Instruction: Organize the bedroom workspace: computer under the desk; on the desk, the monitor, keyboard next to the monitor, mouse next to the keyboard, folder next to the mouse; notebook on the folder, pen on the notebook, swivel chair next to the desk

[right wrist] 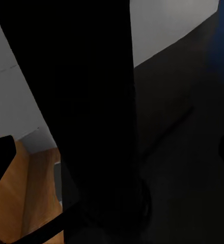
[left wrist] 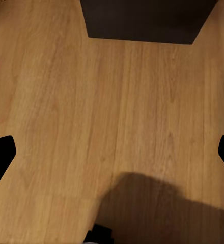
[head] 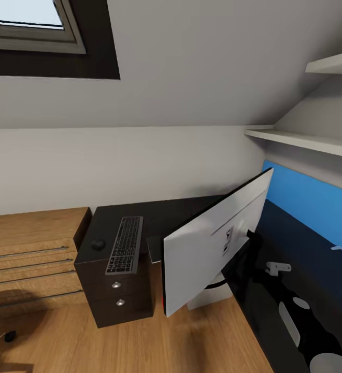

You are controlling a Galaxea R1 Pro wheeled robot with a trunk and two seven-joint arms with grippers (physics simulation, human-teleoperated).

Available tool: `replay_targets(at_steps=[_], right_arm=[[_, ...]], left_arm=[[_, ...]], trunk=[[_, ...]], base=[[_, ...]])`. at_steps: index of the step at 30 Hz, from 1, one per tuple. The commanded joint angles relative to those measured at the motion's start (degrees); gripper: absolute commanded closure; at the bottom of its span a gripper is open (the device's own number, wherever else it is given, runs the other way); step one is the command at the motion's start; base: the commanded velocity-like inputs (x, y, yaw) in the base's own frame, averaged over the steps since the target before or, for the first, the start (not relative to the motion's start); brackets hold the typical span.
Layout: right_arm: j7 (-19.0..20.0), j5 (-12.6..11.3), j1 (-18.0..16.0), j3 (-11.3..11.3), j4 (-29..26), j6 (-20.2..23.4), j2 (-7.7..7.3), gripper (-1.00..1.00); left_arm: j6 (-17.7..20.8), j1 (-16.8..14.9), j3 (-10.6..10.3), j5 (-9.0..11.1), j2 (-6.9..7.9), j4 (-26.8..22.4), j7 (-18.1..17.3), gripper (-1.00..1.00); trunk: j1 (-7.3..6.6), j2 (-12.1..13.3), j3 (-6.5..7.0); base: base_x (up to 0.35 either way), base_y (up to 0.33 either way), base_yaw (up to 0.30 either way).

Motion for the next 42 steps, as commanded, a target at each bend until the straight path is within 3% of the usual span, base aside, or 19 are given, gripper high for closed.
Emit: replay_targets(at_steps=[1, 38, 39, 42], right_arm=[[0.44, -0.60, -0.05, -0.11, 0.06, -0.06, 0.01, -1.00], [0.62, -0.51, -0.05, 2.24, -0.11, -0.06, 0.01, -1.00], [0.62, -0.51, -0.05, 2.25, -0.11, -0.06, 0.01, 1.00], [0.61, -0.51, -0.05, 2.24, -0.12, -0.06, 0.01, 1.00]], left_arm=[[-0.28, -0.04, -0.35, 0.59, 0.04, 0.01, 0.39, -1.00], [-0.38, -0.04, -0.38, 0.59, 0.01, 0.01, 0.39, -1.00], [-0.38, -0.04, -0.37, 0.59, 0.01, 0.01, 0.39, -1.00], [-0.38, -0.04, -0.40, 0.59, 0.01, 0.01, 0.39, -1.00]], trunk=[[0.02, -0.04, -0.07], [0.02, -0.04, -0.07], [0.02, -0.04, -0.07], [0.02, -0.04, -0.07]], base=[[0.217, 0.000, 0.000], [0.022, 0.000, 0.000], [0.000, 0.000, 0.000], [0.000, 0.000, 0.000]])
